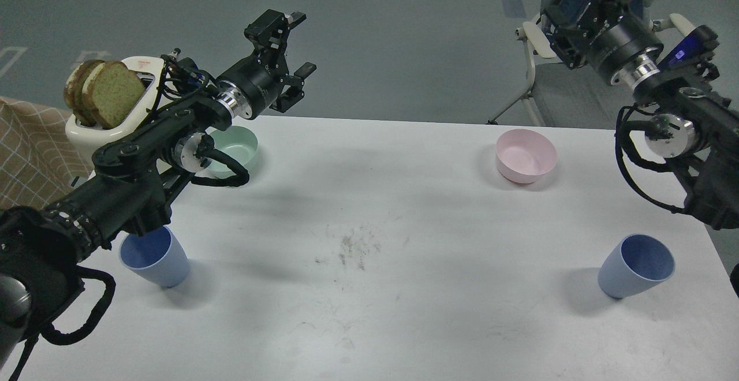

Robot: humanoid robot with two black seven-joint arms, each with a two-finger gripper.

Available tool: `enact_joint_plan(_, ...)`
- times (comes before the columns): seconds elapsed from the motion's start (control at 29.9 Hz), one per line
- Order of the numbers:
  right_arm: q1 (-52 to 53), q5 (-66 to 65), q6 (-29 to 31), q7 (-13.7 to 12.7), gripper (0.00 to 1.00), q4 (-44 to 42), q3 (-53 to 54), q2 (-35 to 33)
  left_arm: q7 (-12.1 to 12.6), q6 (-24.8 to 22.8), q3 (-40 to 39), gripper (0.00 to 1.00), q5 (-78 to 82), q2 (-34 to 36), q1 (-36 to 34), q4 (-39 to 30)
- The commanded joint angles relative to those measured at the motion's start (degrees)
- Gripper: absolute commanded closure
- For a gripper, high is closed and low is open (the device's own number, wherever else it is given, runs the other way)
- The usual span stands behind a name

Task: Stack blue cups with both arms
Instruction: 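Raise the left arm away from the toaster and swing it outward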

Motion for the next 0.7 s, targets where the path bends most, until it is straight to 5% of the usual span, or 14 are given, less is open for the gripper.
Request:
enact_joint_plan(0.0,-1.06,0.0,0.46,0.01,0.04,-0.24,0.11,0.63,0.06,-0.17,-2.98,0.02,0.07,-0.23,0.48,-0.03)
enact_joint_plan(0.67,-1.15,0.09,4.42,0.01,0.0,-0.33,2.13,0.63,0.15,-1.31,-3.51,0.02,-0.63,-1.28,0.4,-0.64)
